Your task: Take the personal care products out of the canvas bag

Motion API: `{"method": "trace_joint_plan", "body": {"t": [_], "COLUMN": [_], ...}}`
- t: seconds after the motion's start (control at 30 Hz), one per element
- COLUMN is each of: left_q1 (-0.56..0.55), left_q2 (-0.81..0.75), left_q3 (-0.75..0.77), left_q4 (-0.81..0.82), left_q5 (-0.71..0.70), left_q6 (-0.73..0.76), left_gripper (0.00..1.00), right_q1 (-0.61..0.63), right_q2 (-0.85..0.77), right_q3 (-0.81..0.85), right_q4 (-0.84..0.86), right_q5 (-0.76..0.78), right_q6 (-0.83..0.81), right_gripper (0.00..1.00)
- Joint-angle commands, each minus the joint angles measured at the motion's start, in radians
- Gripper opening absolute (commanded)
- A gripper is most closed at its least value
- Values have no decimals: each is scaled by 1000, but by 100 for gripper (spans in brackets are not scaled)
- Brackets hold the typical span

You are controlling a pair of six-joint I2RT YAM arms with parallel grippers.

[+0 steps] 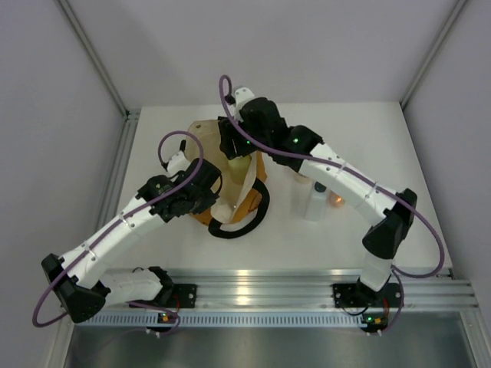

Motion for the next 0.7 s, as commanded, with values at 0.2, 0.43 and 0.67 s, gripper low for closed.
{"method": "trace_joint_plan", "body": {"t": [0.2,0.43,0.67], "left_q1": [0,0,0], "left_q2": [-5,-14,-22], "left_q3": [13,6,-2], "left_q4": [25,25,26], "left_q5": [3,6,7], "left_q6": [-22,-31,-34], "left_gripper": [0,0,0], "right_q1": [13,-15,-27], "right_q2": [175,287,365], "right_q3": [135,176,219], "right_q4": [-100,-108,-106], "right_q5": [203,301,351], "right_q6": [-12,-28,-52], "right_gripper": [57,57,59]}}
